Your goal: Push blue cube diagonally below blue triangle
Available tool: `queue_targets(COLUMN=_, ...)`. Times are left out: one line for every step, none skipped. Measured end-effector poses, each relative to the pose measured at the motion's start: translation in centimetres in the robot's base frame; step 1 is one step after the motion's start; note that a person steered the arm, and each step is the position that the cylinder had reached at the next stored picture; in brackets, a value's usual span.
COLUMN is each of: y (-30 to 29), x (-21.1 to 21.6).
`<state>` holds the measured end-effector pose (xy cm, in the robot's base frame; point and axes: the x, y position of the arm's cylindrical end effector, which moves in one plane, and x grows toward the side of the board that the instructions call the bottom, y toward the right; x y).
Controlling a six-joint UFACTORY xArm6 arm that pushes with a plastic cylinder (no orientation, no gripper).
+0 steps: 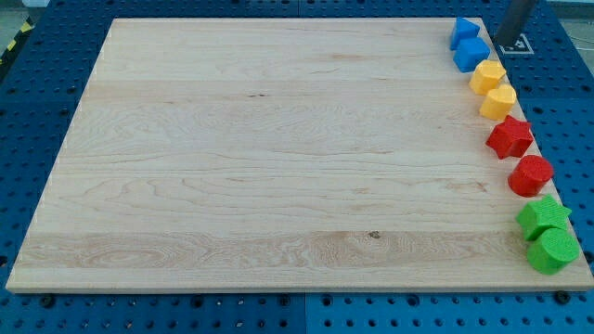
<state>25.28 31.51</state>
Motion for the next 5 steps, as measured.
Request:
queue_targets(y=0.0, x=1.6)
queue_targets(y=0.0, x=2.8)
queue_targets(y=-0.8, x=3.7)
queue_targets(y=-3.2, x=3.7)
queue_targets(y=-4.1, x=3.8)
